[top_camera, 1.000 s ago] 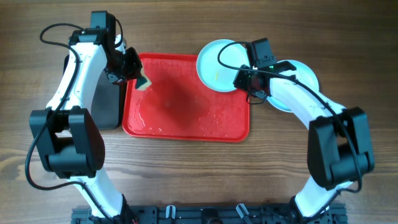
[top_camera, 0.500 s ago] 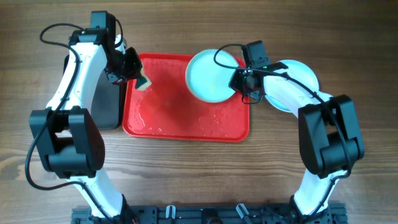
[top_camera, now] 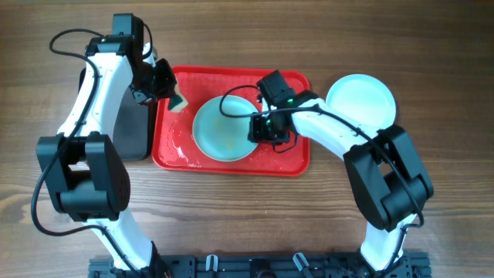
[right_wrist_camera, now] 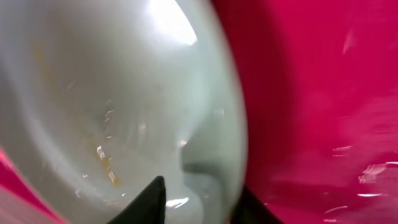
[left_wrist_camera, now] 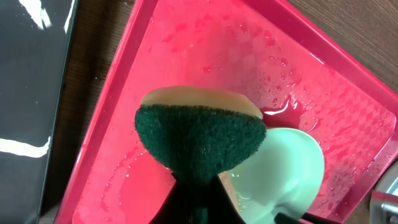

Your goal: Clean dirty plates on tray and stack at the side

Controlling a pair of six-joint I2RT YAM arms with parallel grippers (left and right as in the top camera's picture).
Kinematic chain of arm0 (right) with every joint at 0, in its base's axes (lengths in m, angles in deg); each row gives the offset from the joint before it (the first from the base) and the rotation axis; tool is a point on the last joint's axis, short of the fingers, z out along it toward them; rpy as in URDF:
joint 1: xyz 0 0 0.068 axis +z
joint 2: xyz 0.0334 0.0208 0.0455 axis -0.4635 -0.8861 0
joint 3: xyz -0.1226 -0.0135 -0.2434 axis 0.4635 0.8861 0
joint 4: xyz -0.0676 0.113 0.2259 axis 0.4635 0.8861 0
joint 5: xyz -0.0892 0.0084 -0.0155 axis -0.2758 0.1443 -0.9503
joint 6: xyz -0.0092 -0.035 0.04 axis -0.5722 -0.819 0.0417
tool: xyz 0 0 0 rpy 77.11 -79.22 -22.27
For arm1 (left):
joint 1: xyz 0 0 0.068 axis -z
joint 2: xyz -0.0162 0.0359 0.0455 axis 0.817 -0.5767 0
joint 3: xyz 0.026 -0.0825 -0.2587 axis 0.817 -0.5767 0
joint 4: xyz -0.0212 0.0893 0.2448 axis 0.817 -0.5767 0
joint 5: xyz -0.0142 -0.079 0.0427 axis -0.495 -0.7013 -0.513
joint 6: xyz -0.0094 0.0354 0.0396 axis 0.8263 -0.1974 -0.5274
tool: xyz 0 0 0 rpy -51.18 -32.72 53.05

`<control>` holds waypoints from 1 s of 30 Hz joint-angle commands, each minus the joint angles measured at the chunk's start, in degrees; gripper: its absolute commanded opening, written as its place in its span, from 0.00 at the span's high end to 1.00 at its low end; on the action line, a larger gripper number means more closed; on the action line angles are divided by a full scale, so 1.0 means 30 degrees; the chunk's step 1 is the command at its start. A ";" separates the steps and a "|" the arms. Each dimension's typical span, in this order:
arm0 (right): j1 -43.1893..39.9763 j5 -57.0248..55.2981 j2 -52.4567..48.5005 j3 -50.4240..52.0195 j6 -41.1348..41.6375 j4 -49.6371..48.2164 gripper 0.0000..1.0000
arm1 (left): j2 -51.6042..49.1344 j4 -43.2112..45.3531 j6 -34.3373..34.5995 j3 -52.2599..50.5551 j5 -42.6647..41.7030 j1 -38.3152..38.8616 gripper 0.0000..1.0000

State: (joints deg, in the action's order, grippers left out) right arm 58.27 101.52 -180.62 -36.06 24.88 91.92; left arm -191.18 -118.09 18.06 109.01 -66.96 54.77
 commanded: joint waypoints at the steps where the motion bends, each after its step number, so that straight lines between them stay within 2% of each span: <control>1: -0.0182 -0.0976 -0.0364 -0.1734 -0.3126 0.0277 0.51 | -0.0138 0.0051 -0.0240 0.0291 0.0277 0.0095 0.96; 5: -0.0379 -0.3468 -0.0372 -0.2084 -0.6790 -0.0408 0.46 | -0.0138 0.0051 -0.0248 0.0291 0.0357 0.0095 0.96; 7: -0.0423 -0.4663 -0.0474 -0.2084 -0.8182 -0.0736 0.47 | -0.0138 0.0051 -0.0240 0.0291 0.0357 0.0095 0.96; 12: -0.0495 -0.4918 -0.0721 -0.2076 -1.0316 -0.1625 0.53 | -0.0138 0.0051 -0.0240 0.0291 0.0357 0.0095 0.96; 18: -0.0495 -0.4386 -0.1239 -0.2084 -1.1548 -0.2164 0.56 | -0.0138 0.0058 -0.0240 0.0291 0.0357 0.0095 0.96; 30: -0.0495 -0.3876 -0.2193 -0.2652 -1.1846 -0.2055 0.72 | -0.0138 0.0270 -0.0233 0.0291 0.0342 0.0095 0.96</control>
State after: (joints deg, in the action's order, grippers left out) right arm 56.87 88.79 -185.19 -41.99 -9.37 85.67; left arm -191.18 -117.48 18.06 109.01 -66.55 54.77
